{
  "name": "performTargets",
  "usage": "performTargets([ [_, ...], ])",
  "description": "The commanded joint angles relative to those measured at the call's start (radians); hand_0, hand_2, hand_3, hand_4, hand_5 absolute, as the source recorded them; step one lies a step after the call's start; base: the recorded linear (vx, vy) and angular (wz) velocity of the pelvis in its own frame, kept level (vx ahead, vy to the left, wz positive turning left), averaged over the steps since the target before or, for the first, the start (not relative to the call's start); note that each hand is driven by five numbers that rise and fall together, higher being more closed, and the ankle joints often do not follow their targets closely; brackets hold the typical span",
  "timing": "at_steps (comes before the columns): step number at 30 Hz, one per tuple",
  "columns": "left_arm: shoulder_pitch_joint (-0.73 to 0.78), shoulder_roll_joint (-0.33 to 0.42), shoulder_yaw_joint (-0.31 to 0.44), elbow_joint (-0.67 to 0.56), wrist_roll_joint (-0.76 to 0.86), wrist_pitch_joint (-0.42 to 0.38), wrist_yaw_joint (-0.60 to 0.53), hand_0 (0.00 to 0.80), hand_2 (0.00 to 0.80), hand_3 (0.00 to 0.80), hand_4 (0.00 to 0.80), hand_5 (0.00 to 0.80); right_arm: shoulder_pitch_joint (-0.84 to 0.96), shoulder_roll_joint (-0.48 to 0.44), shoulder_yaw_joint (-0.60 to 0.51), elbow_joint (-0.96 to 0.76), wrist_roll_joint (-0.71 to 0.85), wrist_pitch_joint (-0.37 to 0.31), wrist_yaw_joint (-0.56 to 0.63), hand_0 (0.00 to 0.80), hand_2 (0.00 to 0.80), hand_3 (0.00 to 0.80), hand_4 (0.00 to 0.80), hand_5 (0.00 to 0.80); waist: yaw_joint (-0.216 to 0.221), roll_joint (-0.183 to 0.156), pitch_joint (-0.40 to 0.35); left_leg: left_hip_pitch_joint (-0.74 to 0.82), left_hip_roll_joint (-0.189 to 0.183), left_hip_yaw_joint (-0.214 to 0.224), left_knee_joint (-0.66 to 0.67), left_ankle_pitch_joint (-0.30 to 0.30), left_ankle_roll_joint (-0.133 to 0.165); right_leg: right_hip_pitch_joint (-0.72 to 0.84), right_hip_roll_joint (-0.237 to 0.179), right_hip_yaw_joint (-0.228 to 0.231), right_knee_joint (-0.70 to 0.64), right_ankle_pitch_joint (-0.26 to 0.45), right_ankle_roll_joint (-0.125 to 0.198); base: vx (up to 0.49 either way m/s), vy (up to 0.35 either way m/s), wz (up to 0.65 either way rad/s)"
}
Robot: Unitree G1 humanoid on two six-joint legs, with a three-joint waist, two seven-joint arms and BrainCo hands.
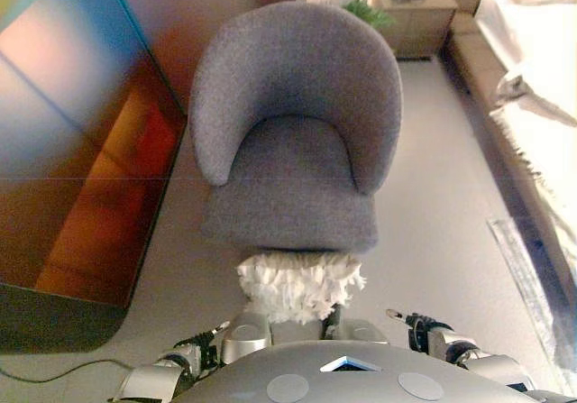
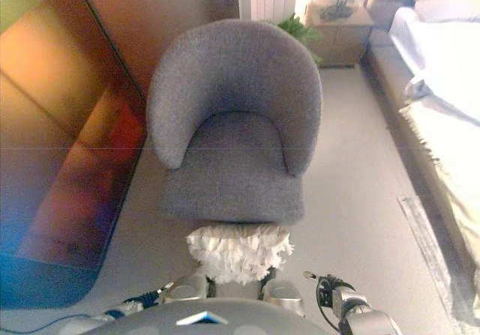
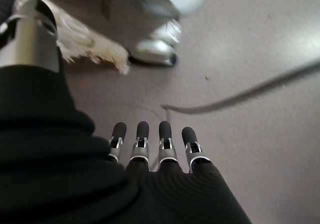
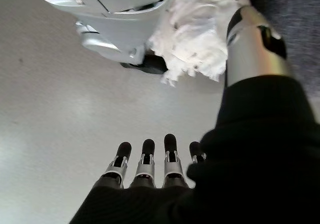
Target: Pick up the cushion and take it to the sofa
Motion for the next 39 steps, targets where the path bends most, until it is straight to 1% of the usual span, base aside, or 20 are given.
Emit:
performTargets([
  [1,-0.022,0.017,-0.024,0.0,0.036,-0.011,-0.026,0.0,0.0,0.0,0.0,0.0,-0.052,0.01,-0.028,0.038,0.023,-0.004,-0.003,0.0,0.0,0.0,0.0,0.0,0.004,-0.01,0.009,0.067,-0.032,-0.03,-0.153,0.059,0.035,0.072,-0.03,0.055,-0.001,-0.05,0.101,0.149,0.166,-0.08],
  [4,-0.032,0.014,-0.043,-0.008,0.045,0.007,-0.024,0.0,0.0,0.0,0.0,0.0,-0.037,0.021,-0.03,0.046,0.002,-0.015,-0.007,0.0,0.0,0.0,0.0,0.0,-0.017,-0.005,0.003,0.107,-0.028,-0.001,-0.189,0.046,0.048,0.069,-0.029,0.059,0.01,-0.052,0.114,0.114,0.13,0.01],
  [6,-0.041,0.019,-0.061,-0.008,0.045,0.021,-0.014,0.0,0.0,0.0,0.0,0.0,-0.041,0.022,-0.025,0.045,0.006,-0.016,-0.005,0.0,0.0,0.0,0.0,0.0,-0.025,-0.006,0.008,0.113,-0.028,0.004,-0.201,0.043,0.057,0.042,-0.031,0.067,0.039,-0.051,0.126,0.023,0.098,-0.02],
  [9,-0.051,0.029,-0.072,0.001,0.038,0.032,-0.001,0.0,0.0,0.0,0.0,0.0,-0.047,0.03,-0.021,0.038,0.029,0.0,-0.005,0.0,0.0,0.0,0.0,0.0,-0.029,-0.013,0.019,0.115,-0.031,0.015,-0.219,0.043,0.071,0.008,-0.034,0.079,0.066,-0.047,0.138,-0.04,0.062,-0.15],
  [10,-0.05,0.035,-0.069,0.002,0.04,0.034,0.0,0.0,0.0,0.0,0.0,0.0,-0.047,0.034,-0.02,0.041,0.032,0.0,0.001,0.0,0.0,0.0,0.0,0.0,-0.03,-0.014,0.026,0.119,-0.027,0.03,-0.22,0.039,0.076,-0.011,-0.033,0.076,0.097,-0.053,0.143,-0.07,0.017,-0.15],
  [11,-0.047,0.039,-0.066,0.002,0.039,0.033,-0.001,0.0,0.0,0.0,0.0,0.0,-0.047,0.036,-0.019,0.04,0.031,0.001,0.006,0.0,0.0,0.0,0.0,0.0,-0.028,-0.013,0.031,0.119,-0.02,0.049,-0.219,0.038,0.078,-0.021,-0.028,0.056,0.131,-0.07,0.141,-0.082,0.009,-0.25],
  [12,-0.044,0.042,-0.065,0.0,0.034,0.033,0.0,0.0,0.0,0.0,0.0,0.0,-0.047,0.039,-0.02,0.039,0.026,-0.001,0.009,0.0,0.0,0.0,0.0,0.0,-0.026,-0.01,0.033,0.117,-0.013,0.062,-0.216,0.038,0.08,-0.024,-0.022,0.048,0.168,-0.095,0.134,-0.102,0.02,-0.31],
  [13,-0.041,0.046,-0.062,-0.002,0.029,0.032,0.003,0.0,0.0,0.0,0.0,0.0,-0.048,0.042,-0.021,0.04,0.024,-0.006,0.009,0.0,0.0,0.0,0.0,0.0,-0.027,-0.005,0.035,0.114,-0.002,0.074,-0.215,0.042,0.085,-0.026,-0.005,0.051,0.215,-0.135,0.121,-0.095,0.029,-0.33],
  [15,-0.037,0.048,-0.064,-0.007,0.015,0.03,0.014,0.0,0.0,0.0,0.0,0.0,-0.047,0.042,-0.024,0.044,0.018,-0.012,0.013,0.0,0.0,0.0,0.0,0.0,-0.032,-0.005,0.031,0.104,-0.003,0.078,-0.213,0.044,0.101,-0.026,0.018,0.078,0.289,-0.163,0.108,-0.096,0.028,-0.29],
  [17,-0.039,0.048,-0.067,-0.014,0.003,0.033,0.03,0.0,0.0,0.0,0.0,0.0,-0.042,0.046,-0.024,0.042,0.007,-0.009,0.017,0.0,0.0,0.0,0.0,0.0,-0.029,-0.014,0.015,0.085,-0.014,0.074,-0.208,0.05,0.111,-0.008,0.026,0.104,0.316,-0.165,0.108,-0.089,-0.024,-0.18],
  [21,-0.054,0.047,-0.071,-0.023,-0.002,0.044,0.041,0.0,0.0,0.0,0.0,0.0,-0.036,0.056,-0.018,0.041,0.002,0.0,0.032,0.0,0.0,0.0,0.0,0.0,-0.015,-0.036,-0.018,0.036,-0.032,0.061,-0.197,0.059,0.12,0.067,0.04,0.158,0.286,-0.183,0.108,-0.093,-0.111,0.05],
  [24,-0.07,0.04,-0.072,-0.017,-0.011,0.049,0.048,0.0,0.0,0.0,0.0,0.0,-0.036,0.061,-0.006,0.035,0.003,0.01,0.041,0.0,0.0,0.0,0.0,0.0,0.001,-0.045,-0.032,0.003,-0.035,0.045,-0.188,0.07,0.111,0.125,0.047,0.16,0.2,-0.221,0.087,-0.167,-0.193,0.0],
  [25,-0.076,0.035,-0.073,-0.013,-0.016,0.052,0.053,0.0,0.0,0.0,0.0,0.0,-0.04,0.062,0.001,0.034,0.004,0.012,0.046,0.0,0.0,0.0,0.0,0.0,0.008,-0.047,-0.031,-0.015,-0.033,0.038,-0.178,0.077,0.102,0.143,0.054,0.164,0.161,-0.233,0.074,-0.201,-0.206,-0.03],
  [27,-0.076,0.027,-0.07,-0.008,-0.013,0.057,0.054,0.0,0.0,0.0,0.0,0.0,-0.041,0.058,0.008,0.034,0.012,0.01,0.047,0.0,0.0,0.0,0.0,0.0,0.017,-0.05,-0.024,-0.041,-0.028,0.024,-0.167,0.095,0.079,0.157,0.058,0.164,0.107,-0.217,0.065,-0.238,-0.208,-0.01],
  [30,-0.069,0.016,-0.072,-0.006,-0.008,0.054,0.039,0.0,0.0,0.0,0.0,0.0,-0.043,0.046,0.012,0.033,0.034,0.012,0.037,0.0,0.0,0.0,0.0,0.0,0.021,-0.044,-0.007,-0.074,-0.011,0.016,-0.162,0.126,0.052,0.161,0.067,0.162,0.075,-0.2,0.054,-0.239,-0.128,0.06],
  [35,-0.058,0.002,-0.076,-0.011,-0.038,0.04,0.048,0.0,0.0,0.0,0.0,0.0,-0.038,0.035,0.005,0.044,0.028,-0.003,0.027,0.0,0.0,0.0,0.0,0.0,0.013,-0.035,0.003,-0.076,0.005,0.025,-0.188,0.149,0.034,0.161,0.073,0.14,0.054,-0.19,0.043,-0.218,-0.065,0.04],
  [39,-0.051,-0.004,-0.079,-0.015,-0.035,0.024,0.053,0.0,0.0,0.0,0.0,0.0,-0.034,0.035,0.007,0.041,0.028,-0.027,0.034,0.0,0.0,0.0,0.0,0.0,0.016,-0.029,0.003,-0.063,0.015,0.026,-0.223,0.171,0.019,0.168,0.082,0.123,0.05,-0.195,0.037,-0.133,-0.067,0.15],
])
